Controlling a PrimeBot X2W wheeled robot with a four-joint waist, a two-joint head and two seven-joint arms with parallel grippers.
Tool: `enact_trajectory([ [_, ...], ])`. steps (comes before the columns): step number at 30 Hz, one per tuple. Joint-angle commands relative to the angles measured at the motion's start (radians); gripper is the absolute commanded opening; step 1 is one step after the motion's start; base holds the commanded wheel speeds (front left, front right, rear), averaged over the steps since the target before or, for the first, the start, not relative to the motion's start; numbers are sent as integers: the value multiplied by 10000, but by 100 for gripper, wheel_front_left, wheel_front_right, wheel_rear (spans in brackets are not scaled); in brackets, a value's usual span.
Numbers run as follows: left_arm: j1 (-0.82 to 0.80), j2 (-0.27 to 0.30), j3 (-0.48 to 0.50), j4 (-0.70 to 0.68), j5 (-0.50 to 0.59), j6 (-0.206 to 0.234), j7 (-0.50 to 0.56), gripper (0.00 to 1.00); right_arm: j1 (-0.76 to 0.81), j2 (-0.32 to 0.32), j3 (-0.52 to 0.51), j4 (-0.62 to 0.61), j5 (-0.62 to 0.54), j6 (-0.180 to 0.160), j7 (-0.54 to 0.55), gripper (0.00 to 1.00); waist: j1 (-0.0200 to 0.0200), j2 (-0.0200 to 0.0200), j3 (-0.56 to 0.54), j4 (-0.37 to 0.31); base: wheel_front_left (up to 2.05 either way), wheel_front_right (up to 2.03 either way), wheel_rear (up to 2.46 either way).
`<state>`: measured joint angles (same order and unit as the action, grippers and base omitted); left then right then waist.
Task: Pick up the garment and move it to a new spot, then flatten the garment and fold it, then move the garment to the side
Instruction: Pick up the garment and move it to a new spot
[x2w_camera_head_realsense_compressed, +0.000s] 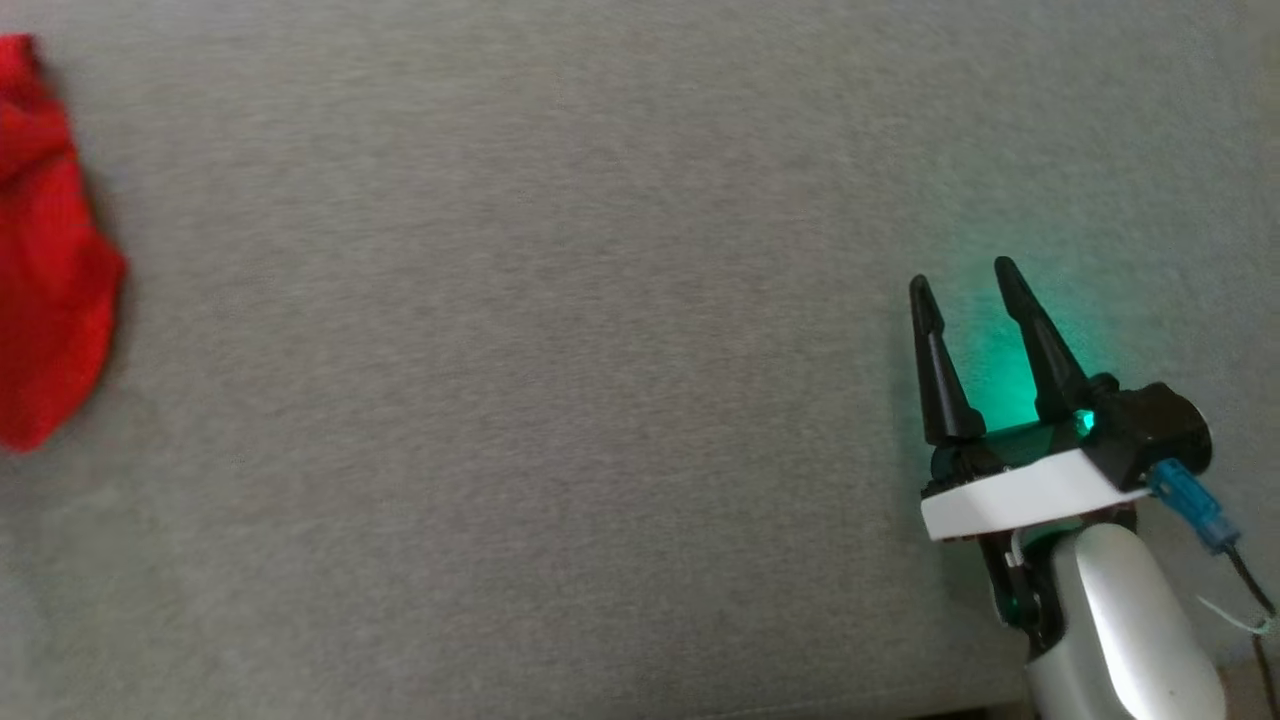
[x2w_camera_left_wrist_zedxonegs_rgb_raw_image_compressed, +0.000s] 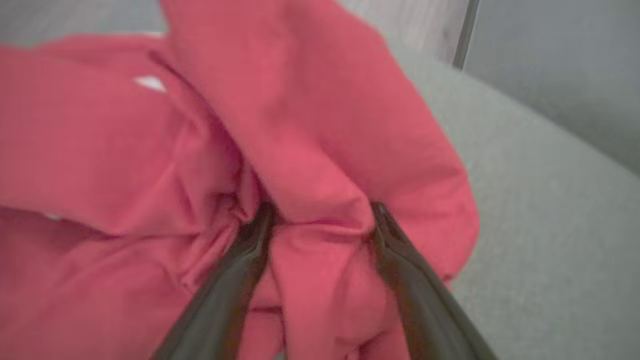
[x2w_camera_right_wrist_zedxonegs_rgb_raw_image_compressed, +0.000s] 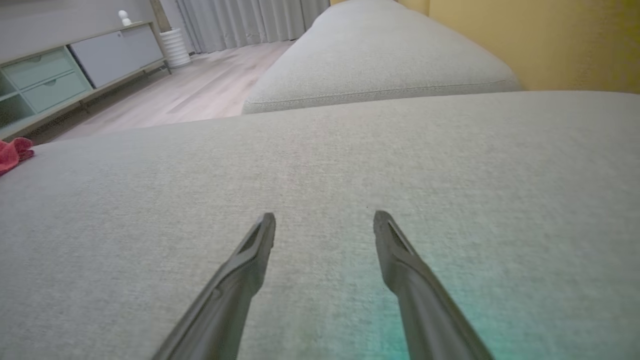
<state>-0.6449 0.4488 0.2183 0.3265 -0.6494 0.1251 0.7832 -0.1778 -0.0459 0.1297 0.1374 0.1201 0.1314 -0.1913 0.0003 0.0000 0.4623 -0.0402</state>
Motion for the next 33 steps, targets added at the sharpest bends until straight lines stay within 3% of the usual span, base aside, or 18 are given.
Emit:
enact_trajectory([
  [1, 89, 770, 178, -189, 112, 98, 394, 100, -185, -43, 236, -293, 93, -7, -132, 100, -3, 0, 294, -368, 0, 0, 0],
  [3, 301, 956, -29, -94, 221, 113, 902, 19, -223, -43, 224, -224, 149, -7, -175, 100, -3, 0, 203, -402, 0, 0, 0],
  [4, 389, 1032, -93, -98, 315, 138, 972, 0, -238, -43, 221, -176, 186, -7, -198, 100, -3, 0, 106, -405, 0, 0, 0],
  [9, 418, 1147, -165, -531, 723, 158, 192, 0, -248, -43, 245, 59, 345, -7, -302, 100, -3, 0, -611, -268, 0, 0, 0],
  [16, -827, 950, -784, -1190, 716, -876, -1044, 0, -11, -43, 148, 508, 549, -7, -432, 100, -3, 0, -2294, 57, 0, 0, 0],
  [17, -1262, 798, -1188, -1443, 722, -1183, -1103, 0, 148, -43, 134, 607, 628, -7, -449, 100, -3, 0, -2756, 99, 0, 0, 0],
  [22, -2241, -147, -2061, -2155, 351, -1650, -1160, 0, 515, -43, 97, 701, 745, -7, -449, 100, -3, 0, -3663, 33, 0, 0, 0],
  [28, -2655, -1536, -3361, -2860, -151, -2050, -1085, 0, 763, -43, -67, 521, 711, -7, -303, 100, -3, 0, -3926, -267, 0, 0, 0],
  [33, -2050, -2741, -4681, -2840, -420, -2304, -1383, 0, 742, -43, 23, 308, 701, -7, -166, 100, -3, 0, -3736, -740, 0, 0, 0],
])
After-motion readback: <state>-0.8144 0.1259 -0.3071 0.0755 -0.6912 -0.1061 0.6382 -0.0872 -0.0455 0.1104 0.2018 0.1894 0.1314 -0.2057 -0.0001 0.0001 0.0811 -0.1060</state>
